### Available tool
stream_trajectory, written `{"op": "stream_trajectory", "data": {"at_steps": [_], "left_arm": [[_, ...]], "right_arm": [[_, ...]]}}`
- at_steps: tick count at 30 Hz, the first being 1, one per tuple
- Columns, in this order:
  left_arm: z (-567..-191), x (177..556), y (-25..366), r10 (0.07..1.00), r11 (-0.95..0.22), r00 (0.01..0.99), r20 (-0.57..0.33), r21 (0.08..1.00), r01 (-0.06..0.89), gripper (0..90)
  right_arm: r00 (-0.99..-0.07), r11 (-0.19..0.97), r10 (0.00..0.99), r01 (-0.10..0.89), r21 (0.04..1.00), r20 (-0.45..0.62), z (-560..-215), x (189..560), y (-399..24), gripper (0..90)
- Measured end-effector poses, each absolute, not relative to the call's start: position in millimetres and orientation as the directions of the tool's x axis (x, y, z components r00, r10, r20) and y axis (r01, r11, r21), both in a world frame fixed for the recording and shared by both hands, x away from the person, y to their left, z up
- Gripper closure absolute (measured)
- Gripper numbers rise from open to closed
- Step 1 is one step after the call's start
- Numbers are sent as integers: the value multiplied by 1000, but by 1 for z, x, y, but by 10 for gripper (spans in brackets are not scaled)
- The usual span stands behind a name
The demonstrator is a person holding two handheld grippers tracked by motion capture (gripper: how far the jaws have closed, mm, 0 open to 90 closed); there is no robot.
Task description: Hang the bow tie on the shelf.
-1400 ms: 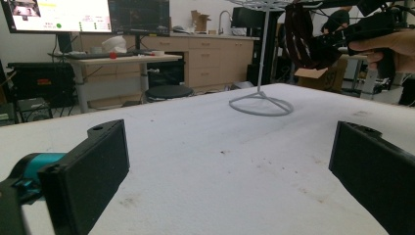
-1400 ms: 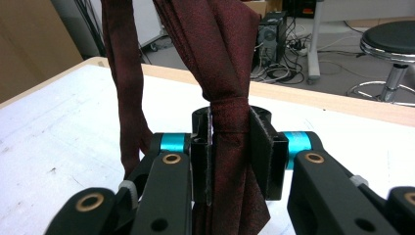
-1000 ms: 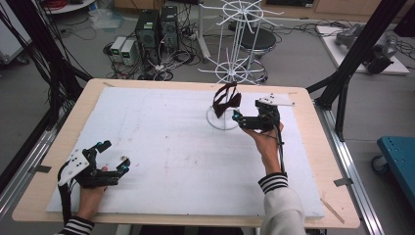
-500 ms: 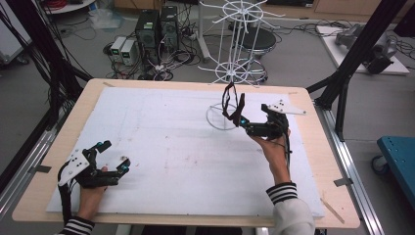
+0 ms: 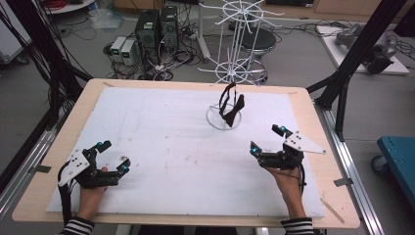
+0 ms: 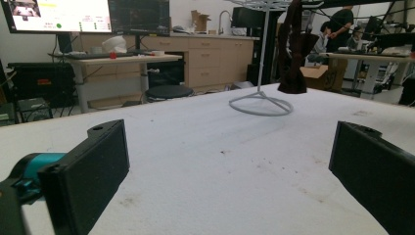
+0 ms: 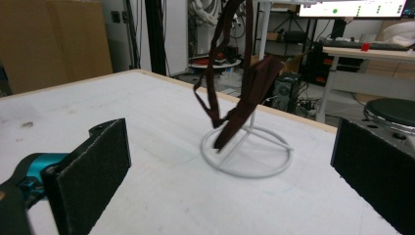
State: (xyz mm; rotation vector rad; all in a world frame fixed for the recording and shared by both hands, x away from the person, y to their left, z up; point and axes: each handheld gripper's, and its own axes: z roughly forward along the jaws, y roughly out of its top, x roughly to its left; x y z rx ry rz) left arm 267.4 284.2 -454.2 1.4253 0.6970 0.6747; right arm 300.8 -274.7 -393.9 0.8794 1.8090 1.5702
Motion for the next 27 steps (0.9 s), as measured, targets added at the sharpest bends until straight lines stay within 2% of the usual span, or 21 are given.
{"op": "stream_trajectory", "data": {"at_steps": [15, 27], "left_arm": [[-454, 267, 284, 771, 35, 636, -24, 999, -4, 18], [-454, 267, 284, 771, 34, 637, -23, 999, -6, 18]], "right_arm": [[-565, 17, 825, 23, 1000, -1, -447, 257, -300, 5], [-560, -5, 829, 11, 1000, 10, -453, 255, -302, 5]]}}
